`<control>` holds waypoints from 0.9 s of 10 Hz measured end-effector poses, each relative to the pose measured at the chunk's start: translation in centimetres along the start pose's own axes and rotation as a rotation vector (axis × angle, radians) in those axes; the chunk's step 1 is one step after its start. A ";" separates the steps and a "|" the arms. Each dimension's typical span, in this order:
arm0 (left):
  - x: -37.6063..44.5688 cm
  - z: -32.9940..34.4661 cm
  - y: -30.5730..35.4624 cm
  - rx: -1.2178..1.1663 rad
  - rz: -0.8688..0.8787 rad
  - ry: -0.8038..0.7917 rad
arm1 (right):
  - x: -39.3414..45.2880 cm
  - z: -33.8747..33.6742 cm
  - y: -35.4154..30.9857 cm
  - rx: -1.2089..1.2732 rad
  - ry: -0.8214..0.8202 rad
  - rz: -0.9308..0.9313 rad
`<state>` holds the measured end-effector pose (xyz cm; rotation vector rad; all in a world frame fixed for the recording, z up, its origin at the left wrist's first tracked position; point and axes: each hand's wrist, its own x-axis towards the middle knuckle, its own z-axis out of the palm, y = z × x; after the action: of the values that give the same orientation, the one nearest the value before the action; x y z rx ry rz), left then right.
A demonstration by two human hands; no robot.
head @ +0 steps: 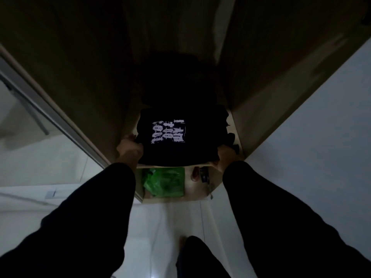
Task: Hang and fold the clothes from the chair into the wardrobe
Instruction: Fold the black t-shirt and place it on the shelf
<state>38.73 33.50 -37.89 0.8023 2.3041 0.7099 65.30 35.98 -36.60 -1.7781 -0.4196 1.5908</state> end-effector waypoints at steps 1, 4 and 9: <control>-2.1 -1.4 0.5 -0.021 0.003 -0.004 | -5.0 0.0 -0.6 -0.058 0.041 0.016; -14.3 -10.9 0.4 -0.131 0.170 -0.081 | -19.5 -0.5 -1.3 -0.132 0.008 -0.161; -34.6 -27.5 -13.8 -0.394 0.079 0.059 | -43.3 -0.9 10.1 -0.221 -0.337 -0.258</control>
<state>37.41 -7.16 -15.80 0.6955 2.0910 1.1903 55.78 0.26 -11.83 -1.5328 -0.9763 1.7077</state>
